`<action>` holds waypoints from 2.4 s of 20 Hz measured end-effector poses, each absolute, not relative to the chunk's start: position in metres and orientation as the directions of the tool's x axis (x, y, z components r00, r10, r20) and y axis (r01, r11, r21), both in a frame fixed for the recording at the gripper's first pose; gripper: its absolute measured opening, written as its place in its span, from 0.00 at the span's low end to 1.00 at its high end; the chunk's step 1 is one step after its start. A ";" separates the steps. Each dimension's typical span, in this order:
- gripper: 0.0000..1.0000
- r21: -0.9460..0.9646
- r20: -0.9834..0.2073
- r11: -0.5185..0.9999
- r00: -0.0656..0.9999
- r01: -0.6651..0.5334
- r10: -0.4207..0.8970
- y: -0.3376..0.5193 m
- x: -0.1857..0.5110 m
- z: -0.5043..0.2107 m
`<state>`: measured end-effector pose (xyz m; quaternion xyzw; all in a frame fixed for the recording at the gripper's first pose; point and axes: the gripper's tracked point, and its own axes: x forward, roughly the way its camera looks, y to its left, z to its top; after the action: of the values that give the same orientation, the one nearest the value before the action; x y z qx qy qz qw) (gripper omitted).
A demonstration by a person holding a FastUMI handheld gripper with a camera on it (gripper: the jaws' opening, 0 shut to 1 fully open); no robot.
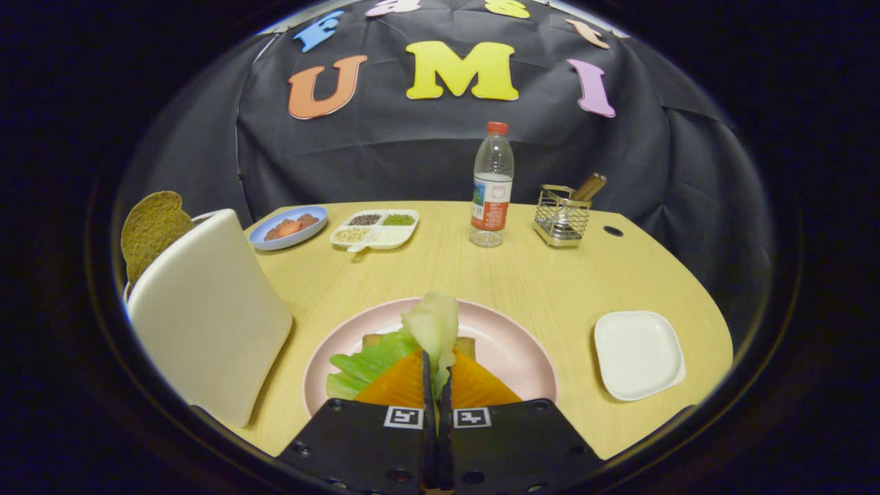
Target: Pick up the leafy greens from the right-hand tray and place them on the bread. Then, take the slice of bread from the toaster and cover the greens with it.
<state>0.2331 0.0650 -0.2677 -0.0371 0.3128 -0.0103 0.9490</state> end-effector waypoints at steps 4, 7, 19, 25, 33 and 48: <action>0.14 -0.058 -0.595 0.998 0.801 0.036 -0.063 0.052 0.232 -0.263; 0.33 -0.048 -0.579 0.998 0.812 0.050 -0.069 0.047 0.231 -0.255; 0.82 -0.002 -0.539 0.997 0.840 0.076 -0.065 0.063 0.160 -0.177; 0.96 -0.068 -0.442 0.995 0.892 0.076 -0.098 0.082 0.124 -0.112; 0.96 -0.048 -0.448 0.997 0.890 0.064 -0.079 0.132 0.086 -0.063; 0.96 -0.024 -0.450 0.995 0.889 -0.102 0.080 0.273 0.144 -0.055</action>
<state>0.1441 0.2727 -0.0552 -0.0235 0.2305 0.0467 0.9717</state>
